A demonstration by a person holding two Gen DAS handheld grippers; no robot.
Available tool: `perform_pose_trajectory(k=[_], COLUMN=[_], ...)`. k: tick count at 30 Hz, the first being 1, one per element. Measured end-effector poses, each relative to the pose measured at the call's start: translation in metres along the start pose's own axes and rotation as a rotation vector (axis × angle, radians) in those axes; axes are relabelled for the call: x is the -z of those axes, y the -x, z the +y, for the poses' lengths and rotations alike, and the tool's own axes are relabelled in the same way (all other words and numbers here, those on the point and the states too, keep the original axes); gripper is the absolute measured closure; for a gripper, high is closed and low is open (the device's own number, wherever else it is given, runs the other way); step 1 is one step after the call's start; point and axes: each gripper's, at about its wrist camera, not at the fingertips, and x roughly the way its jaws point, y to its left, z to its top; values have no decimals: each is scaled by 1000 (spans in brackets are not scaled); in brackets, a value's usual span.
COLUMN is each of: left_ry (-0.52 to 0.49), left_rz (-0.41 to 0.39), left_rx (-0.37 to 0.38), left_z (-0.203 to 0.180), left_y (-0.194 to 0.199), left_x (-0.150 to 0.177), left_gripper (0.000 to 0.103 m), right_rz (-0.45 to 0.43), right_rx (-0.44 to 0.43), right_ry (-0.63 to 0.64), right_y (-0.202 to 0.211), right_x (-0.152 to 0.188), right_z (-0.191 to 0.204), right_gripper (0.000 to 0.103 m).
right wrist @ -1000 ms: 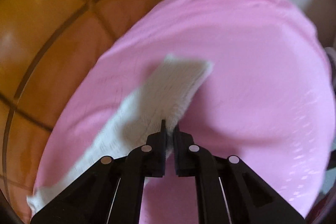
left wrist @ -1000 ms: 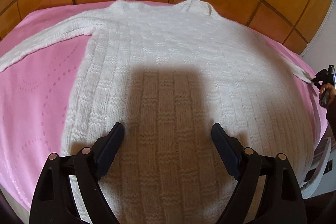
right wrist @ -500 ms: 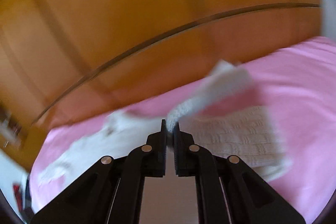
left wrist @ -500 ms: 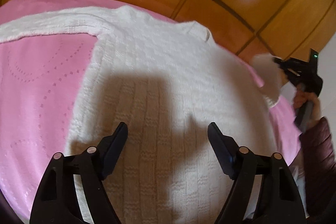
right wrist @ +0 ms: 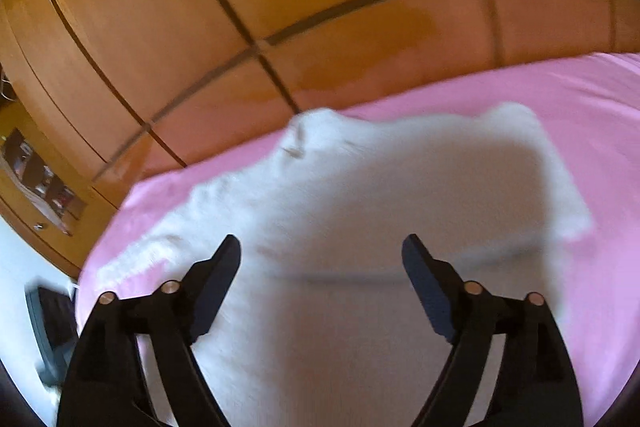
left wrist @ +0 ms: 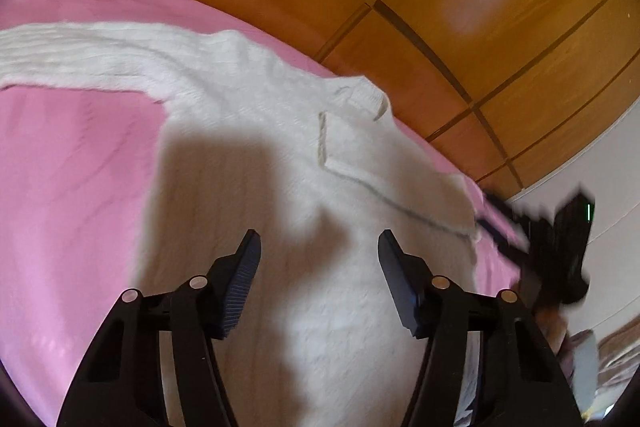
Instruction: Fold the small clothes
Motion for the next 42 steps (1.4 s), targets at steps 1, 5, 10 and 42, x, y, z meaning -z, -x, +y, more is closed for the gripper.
perform_pose_trajectory(k=[1, 5, 10, 42], left_ry=[4, 22, 49, 60], left_rz=[9, 61, 138, -110], left_rx=[4, 28, -39, -79], left_z=[-2, -10, -18, -15], left_y=[-9, -51, -108, -83], left_x=[-6, -31, -52, -96], left_gripper=[43, 43, 81, 99], right_rz=[5, -9, -54, -154], right_rx=[20, 93, 155, 228], right_ry=[-13, -63, -208, -131], right_y=[11, 45, 76, 37], right_x=[7, 24, 32, -36], right_z=[-11, -47, -100, -84], right_gripper=[17, 13, 13, 22])
